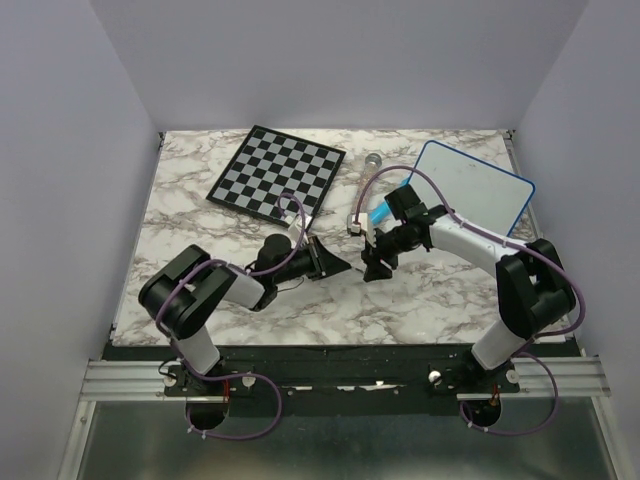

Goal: Write a sentence on the whiteboard
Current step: Pass from the right arm to the left, then open the pen cap of the whiteboard marker.

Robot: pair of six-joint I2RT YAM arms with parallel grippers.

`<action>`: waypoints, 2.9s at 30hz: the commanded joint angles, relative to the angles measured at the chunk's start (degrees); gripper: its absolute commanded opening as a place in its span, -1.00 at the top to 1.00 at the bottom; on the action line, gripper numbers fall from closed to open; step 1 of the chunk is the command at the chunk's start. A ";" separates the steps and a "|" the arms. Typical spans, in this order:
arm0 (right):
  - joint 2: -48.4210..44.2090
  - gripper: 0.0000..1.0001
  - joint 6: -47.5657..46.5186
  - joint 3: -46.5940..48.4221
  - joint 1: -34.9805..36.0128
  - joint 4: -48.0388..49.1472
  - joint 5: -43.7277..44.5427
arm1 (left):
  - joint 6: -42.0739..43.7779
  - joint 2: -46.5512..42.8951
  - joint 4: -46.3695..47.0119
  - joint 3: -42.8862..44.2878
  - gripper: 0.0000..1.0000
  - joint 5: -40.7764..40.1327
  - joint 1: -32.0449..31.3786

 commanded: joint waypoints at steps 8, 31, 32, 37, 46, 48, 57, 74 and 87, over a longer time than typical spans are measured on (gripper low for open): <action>-4.11 -0.50 -0.93 1.91 0.18 -3.86 -13.99 | 15.48 -13.53 0.49 -6.28 1.00 2.27 -0.45; -0.85 0.99 -4.52 4.72 2.47 -9.12 -16.64 | 14.16 -11.60 5.34 -4.97 0.60 8.69 -1.24; -1.03 0.99 -5.05 4.81 2.47 -9.91 -16.46 | 14.24 -11.33 5.25 -4.88 0.51 9.13 -1.24; -0.85 0.99 -7.08 4.90 2.56 -11.50 -16.29 | 15.30 -11.07 2.79 -3.91 0.41 10.89 -1.33; -0.76 0.99 -7.34 4.99 2.65 -11.59 -15.32 | 19.24 -12.47 -4.84 -2.33 0.38 11.33 -1.33; -0.85 0.99 -7.34 4.90 2.73 -11.59 -15.32 | 20.04 -13.09 -6.35 -2.06 0.39 11.59 -1.33; -0.50 0.99 -6.99 4.99 2.82 -11.42 -15.50 | 21.37 -13.88 -8.73 -1.45 0.87 12.12 -1.33; -0.07 -0.27 -6.11 5.86 -1.05 -14.92 -19.09 | 21.80 -24.86 -10.48 -7.43 1.00 8.17 -0.36; 2.66 0.44 -11.30 7.54 0.44 -21.26 -22.44 | 22.51 -27.06 -11.54 -7.34 1.00 5.36 -0.27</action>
